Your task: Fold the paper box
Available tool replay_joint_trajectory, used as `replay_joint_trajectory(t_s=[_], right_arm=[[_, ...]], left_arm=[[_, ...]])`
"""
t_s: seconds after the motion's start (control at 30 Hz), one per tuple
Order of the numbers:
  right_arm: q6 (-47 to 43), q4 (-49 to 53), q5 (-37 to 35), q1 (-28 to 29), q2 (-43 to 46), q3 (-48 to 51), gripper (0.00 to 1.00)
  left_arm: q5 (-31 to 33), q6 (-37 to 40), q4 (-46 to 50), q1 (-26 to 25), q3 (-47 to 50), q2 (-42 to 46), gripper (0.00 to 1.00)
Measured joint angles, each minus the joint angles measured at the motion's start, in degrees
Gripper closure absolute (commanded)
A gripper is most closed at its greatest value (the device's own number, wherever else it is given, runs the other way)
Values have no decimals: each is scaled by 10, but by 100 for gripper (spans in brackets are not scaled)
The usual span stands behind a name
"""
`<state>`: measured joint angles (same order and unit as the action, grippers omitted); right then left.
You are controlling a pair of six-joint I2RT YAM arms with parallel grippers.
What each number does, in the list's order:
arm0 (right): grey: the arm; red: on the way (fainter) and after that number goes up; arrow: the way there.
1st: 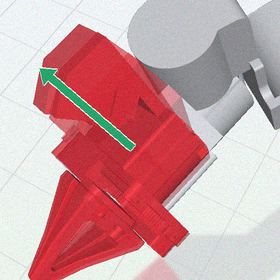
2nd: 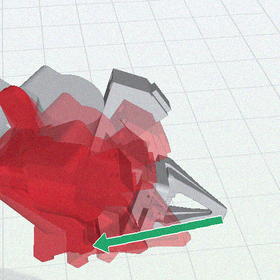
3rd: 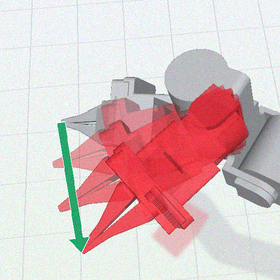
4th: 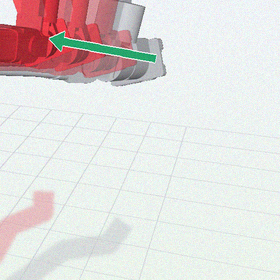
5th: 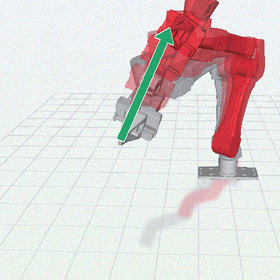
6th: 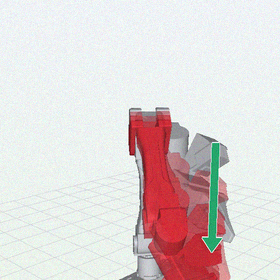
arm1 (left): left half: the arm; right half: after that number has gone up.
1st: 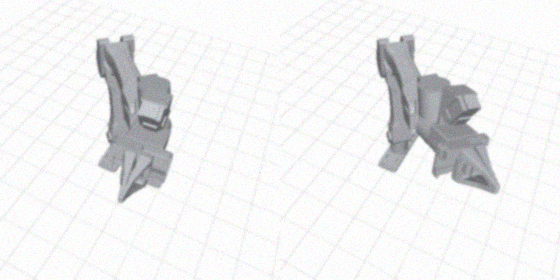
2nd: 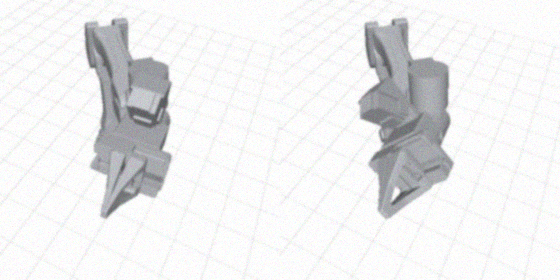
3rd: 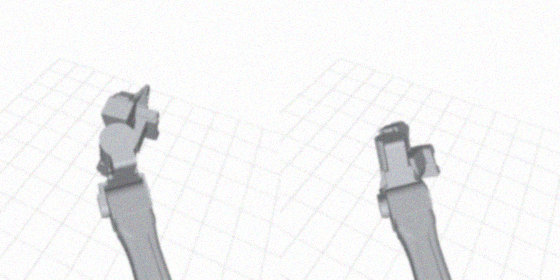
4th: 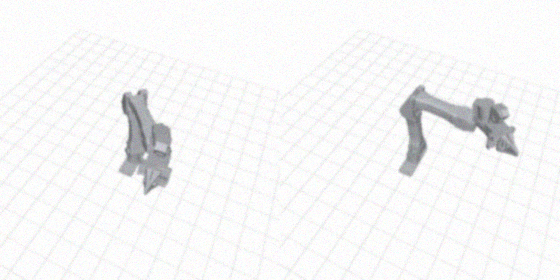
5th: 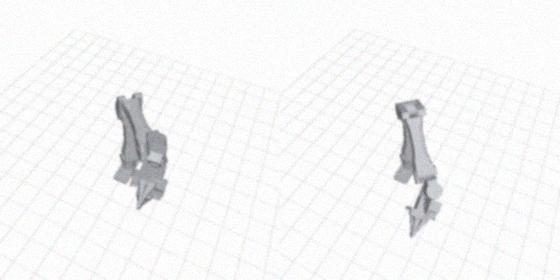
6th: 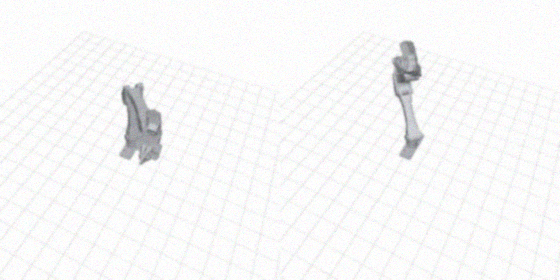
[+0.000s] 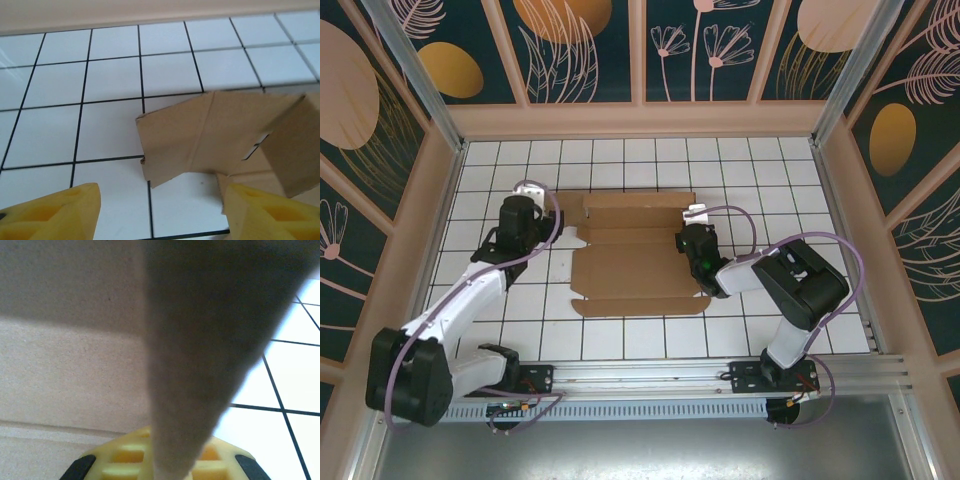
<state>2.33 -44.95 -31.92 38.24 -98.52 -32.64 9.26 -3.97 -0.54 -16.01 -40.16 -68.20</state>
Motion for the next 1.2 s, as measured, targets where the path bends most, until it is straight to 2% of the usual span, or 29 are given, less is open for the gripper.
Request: replay_joint_trajectory(t_s=[0.07,0.2,0.33,0.47,0.53,0.73,0.8,0.9,1.03,1.2], right_arm=[[0,0,0,0,0,0,90],[2,0,1,0,0,0,89],[2,0,1,0,0,0,89],[3,0,1,0,0,0,89],[5,0,2,0,0,0,89],[8,0,3,0,0,0,89],[9,0,5,0,0,0,90],[10,3,8,1,0,-2,90],[11,5,10,1,0,-4,90],[11,9,16,3,0,-7,90]], left_arm=[[-4,31,-17,9,2,-17,26],[-4,76,-57,32,-1,-57,22],[-23,105,-80,42,-6,-99,25],[-64,122,-101,45,-8,-104,30],[-81,127,-108,45,-15,-109,40],[-104,120,-117,45,-28,-129,82],[-113,108,-118,47,-28,-129,94],[-126,75,-121,44,-28,-129,99],[-124,-13,-127,44,-25,-128,97],[-108,-159,-147,42,-10,-125,97]])
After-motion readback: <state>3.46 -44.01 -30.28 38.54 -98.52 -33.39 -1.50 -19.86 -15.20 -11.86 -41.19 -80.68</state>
